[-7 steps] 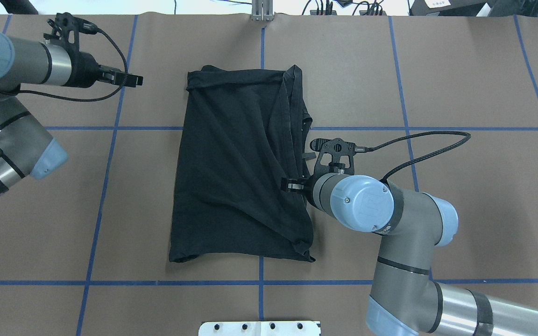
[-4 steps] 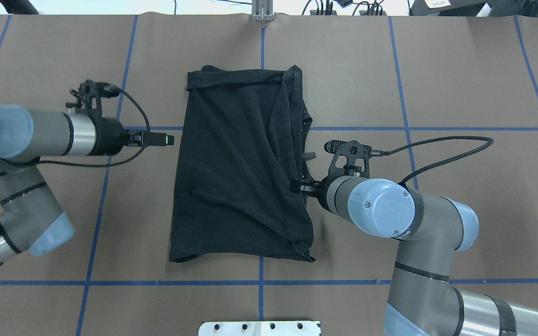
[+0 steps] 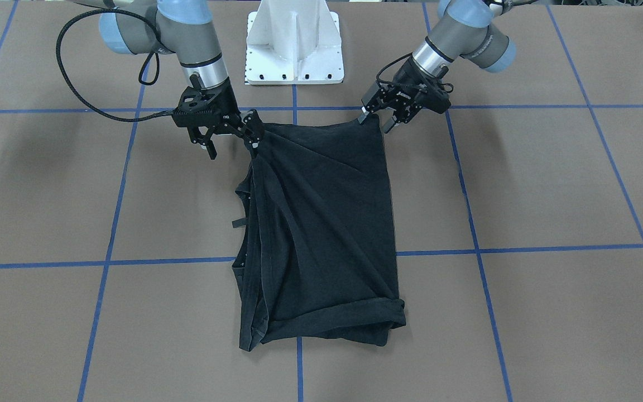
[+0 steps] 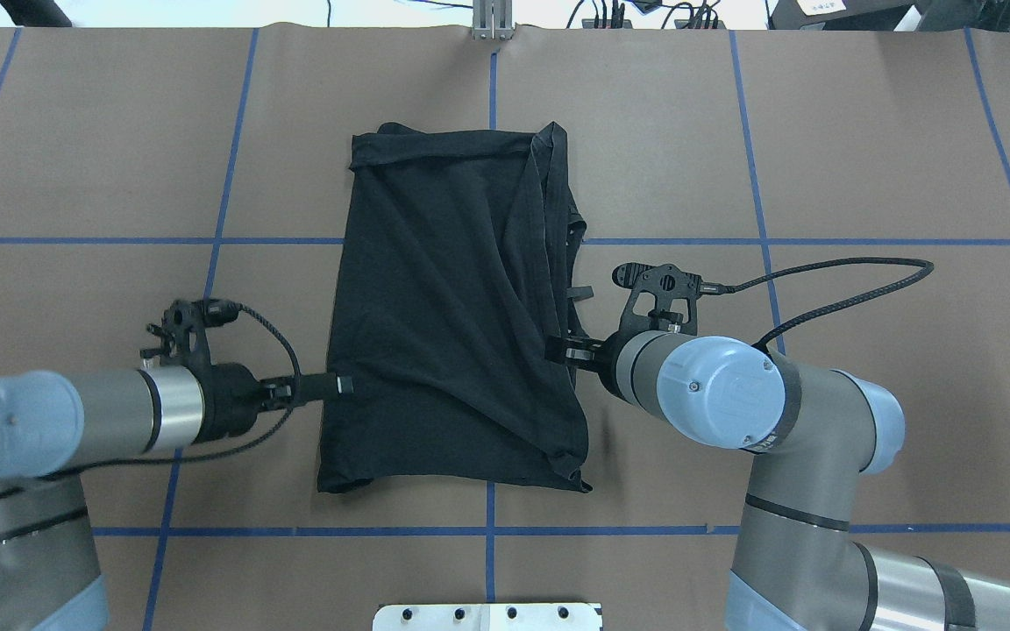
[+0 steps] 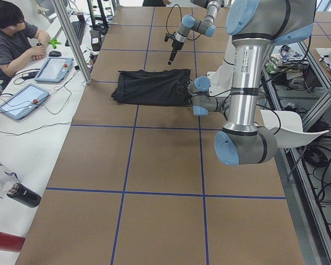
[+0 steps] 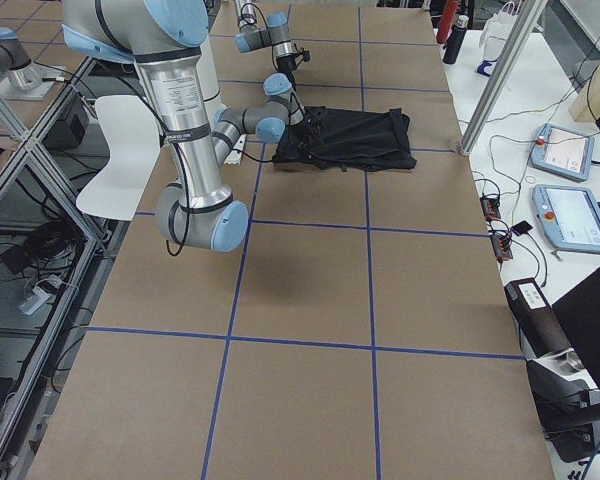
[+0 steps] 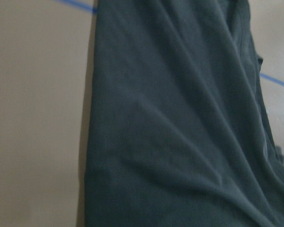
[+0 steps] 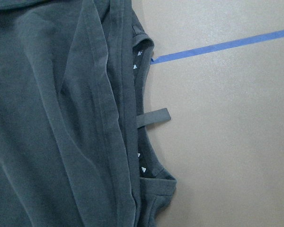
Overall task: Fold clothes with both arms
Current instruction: 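Move the left gripper to the shirt corner nearest the robot, then grasp the near corners with both grippers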
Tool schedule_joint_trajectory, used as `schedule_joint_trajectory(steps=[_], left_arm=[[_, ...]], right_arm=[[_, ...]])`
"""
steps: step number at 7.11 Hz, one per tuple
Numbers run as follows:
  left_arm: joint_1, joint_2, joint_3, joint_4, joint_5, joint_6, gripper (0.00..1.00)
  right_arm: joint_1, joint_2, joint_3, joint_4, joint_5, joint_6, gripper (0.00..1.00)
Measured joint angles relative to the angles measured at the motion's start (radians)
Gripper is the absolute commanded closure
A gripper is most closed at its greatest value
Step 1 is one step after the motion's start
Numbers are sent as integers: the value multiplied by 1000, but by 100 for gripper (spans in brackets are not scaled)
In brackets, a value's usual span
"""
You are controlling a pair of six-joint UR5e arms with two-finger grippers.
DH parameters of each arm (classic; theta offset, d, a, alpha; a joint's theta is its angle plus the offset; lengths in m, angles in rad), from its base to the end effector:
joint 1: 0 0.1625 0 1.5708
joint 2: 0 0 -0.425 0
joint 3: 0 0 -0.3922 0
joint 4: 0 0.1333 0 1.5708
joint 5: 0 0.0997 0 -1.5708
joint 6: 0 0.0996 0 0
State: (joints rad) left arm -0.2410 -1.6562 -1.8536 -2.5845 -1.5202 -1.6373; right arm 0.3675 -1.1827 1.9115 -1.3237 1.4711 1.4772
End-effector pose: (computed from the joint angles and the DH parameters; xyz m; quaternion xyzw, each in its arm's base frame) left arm 0.4706 -0.2581 0.3655 0.0749 0.6329 -0.1339 0.7588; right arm -0.5004 -0.3461 0.2677 0.1498 -0.4458 0.1436 0.8708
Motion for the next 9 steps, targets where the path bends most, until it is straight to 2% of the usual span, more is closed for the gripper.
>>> schedule_joint_trajectory(steps=[2,5,8,9], left_arm=[[42,16,0,3,36,-38,34],[42,73,-31,5,36,-36,34],[53,72,-18,8,35,-35,34],[57,67,-9,9,35,-35,38]], right_arm=[[0,4,-1,0,-1,0,0],[-2,7,-3,0,-1,0,0],[-1,7,-3,0,-2,0,0],[-1,7,-3,0,-2,-1,0]])
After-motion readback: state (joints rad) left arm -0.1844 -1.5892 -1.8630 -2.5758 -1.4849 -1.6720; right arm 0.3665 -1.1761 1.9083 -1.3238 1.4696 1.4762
